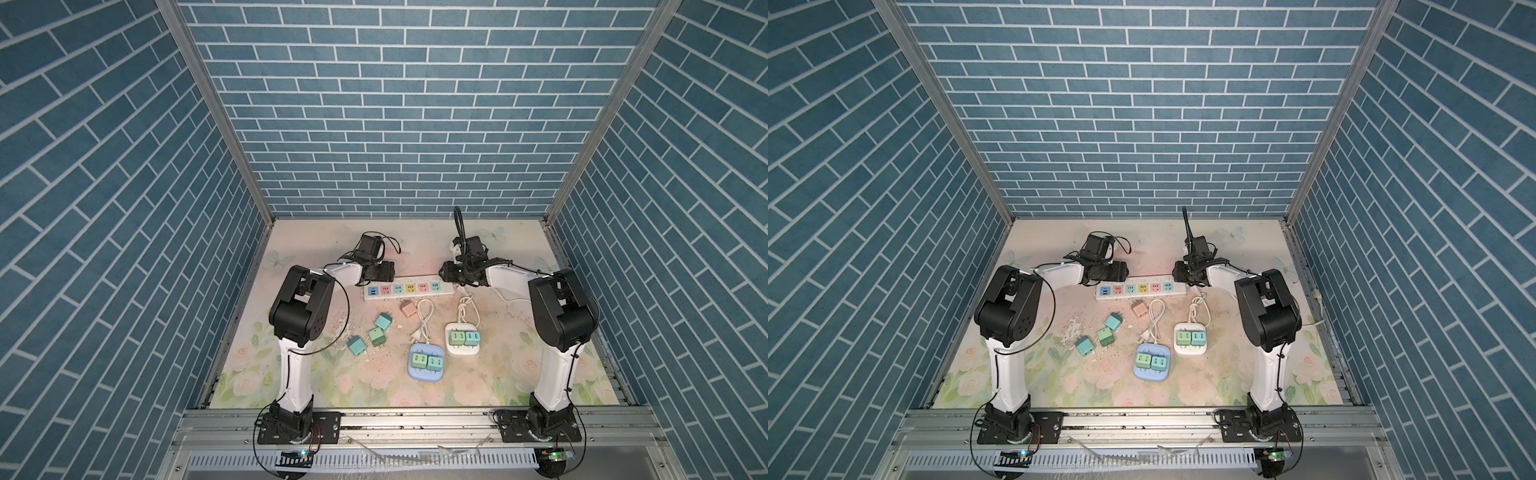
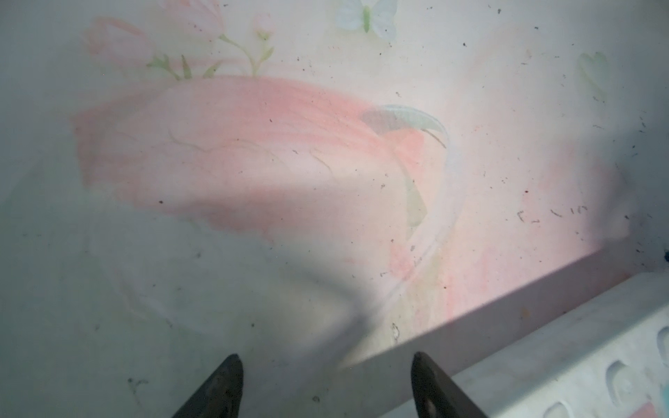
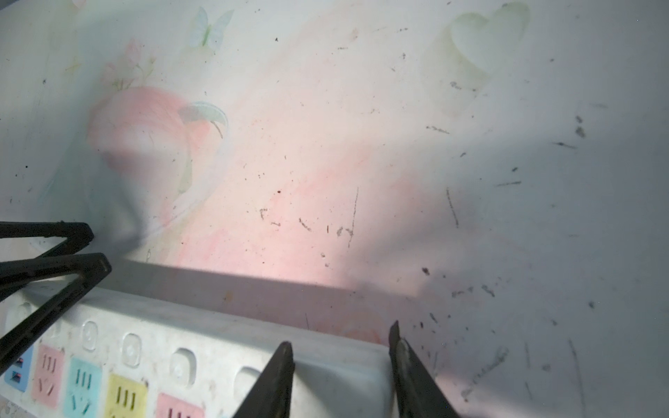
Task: Insert plugs into power strip
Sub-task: Move the socket at the center of the table, then rotate the plug at the center of the table.
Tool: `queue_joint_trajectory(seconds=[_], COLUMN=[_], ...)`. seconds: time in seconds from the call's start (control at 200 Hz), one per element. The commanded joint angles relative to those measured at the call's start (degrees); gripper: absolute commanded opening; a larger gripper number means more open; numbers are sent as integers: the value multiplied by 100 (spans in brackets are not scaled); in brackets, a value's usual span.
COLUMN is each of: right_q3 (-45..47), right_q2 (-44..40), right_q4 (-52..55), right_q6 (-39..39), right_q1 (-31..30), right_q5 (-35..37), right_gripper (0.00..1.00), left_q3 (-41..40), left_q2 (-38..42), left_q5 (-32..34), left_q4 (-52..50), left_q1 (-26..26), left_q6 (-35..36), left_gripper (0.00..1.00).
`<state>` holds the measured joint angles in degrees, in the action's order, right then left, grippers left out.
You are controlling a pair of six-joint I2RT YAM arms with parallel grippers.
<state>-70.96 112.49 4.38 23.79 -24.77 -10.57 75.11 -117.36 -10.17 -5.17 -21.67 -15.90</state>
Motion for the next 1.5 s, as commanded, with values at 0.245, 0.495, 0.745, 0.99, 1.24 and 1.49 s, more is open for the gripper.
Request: queue_joint_trajectory(seconds=[0.245,0.495,0.745,0.99,1.24,1.49], right_q3=[146,923,1890,1988,1627,1163], right_q2=[-788,-2111,-2765,-2517,-1769,-1123], right_q4=[353,336,-199,-517,-111,157], right_q6=[-12,-315,-502,-718,-870,-998], right_q1=[-156,-361,-1096,-1776,-1854,-1963], right_q5=[518,1167,1273,1062,1076,1074], right_gripper=[46,50,53,36,26,26], left_q3=[-564,-2135,-4417,-5364,-5735,-5670], left_q2=[1142,3656,6764,8375,8915,8513], left_q5=[172,578,1345,2272,2227,2090], left_q4=[186,373,-26,-896,-1065,-918], left_q1=[7,10,61,72,75,68], left_q6=[67,174,44,-136,-579,-571], left_gripper=[76,80,98,100,100,99])
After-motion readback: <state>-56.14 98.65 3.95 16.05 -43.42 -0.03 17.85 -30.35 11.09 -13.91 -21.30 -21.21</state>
